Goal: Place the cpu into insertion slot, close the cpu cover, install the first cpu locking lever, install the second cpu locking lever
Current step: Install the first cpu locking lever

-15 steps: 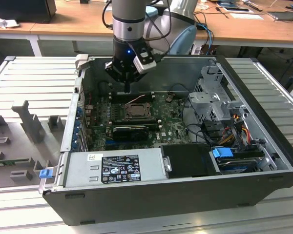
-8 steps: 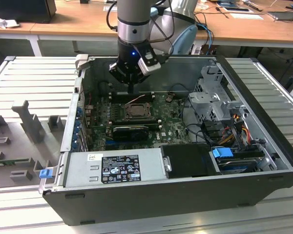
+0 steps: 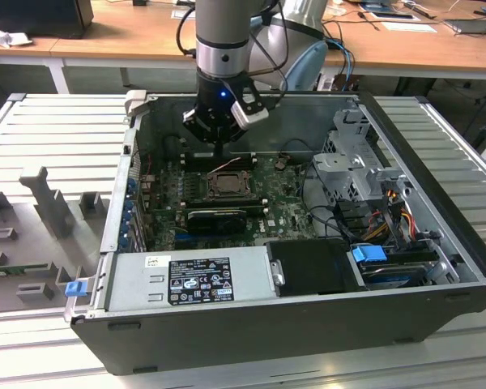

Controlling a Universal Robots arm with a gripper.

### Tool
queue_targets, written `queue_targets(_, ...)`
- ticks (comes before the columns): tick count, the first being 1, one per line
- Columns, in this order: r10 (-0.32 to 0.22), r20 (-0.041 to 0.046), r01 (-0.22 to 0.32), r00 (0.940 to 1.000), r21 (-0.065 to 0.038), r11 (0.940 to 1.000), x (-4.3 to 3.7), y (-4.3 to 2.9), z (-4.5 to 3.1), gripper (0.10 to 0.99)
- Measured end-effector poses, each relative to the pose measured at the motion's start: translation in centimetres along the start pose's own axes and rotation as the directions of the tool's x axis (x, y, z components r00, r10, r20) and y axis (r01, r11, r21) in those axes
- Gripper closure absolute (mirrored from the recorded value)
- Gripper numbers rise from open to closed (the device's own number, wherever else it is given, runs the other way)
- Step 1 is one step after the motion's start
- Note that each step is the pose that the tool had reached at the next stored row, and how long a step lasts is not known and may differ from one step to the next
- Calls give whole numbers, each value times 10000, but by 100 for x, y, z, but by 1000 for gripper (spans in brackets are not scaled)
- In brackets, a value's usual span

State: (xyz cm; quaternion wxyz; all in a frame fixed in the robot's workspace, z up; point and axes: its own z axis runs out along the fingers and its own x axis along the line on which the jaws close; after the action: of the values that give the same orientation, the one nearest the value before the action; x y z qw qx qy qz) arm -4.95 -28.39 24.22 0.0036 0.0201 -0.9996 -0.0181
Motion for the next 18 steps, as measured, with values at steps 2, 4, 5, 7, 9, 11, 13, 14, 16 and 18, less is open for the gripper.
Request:
queue_targets(2, 2, -1, -2, 10000, -12, 10000, -27, 7, 23, 980)
queue_targets(4, -3, 1, 3, 10000, -35, 10000, -60, 32, 61, 980)
queue_targets(5, -19, 1, 19, 10000, -37, 10000, -67, 44, 80, 980)
queue_targets(7, -68, 0, 68, 10000, -37, 10000, -72, 54, 106, 980)
queue_targets(9, -131, -4, 131, 9999, -36, 9999, -78, 56, 136, 980)
queue_targets(11, -136, -2, 136, 9999, -75, 9999, -100, 55, 150, 980)
queue_targets(13, -139, 1, 139, 9999, -112, 9998, -155, 56, 166, 980)
queue_targets(14, -140, 0, 140, 9999, -112, 9998, -170, 57, 174, 980)
queue_targets(16, -138, 0, 138, 9999, -111, 9998, -205, 55, 189, 980)
queue_targets(18, -140, 0, 140, 9999, -111, 9998, -224, 48, 212, 980)
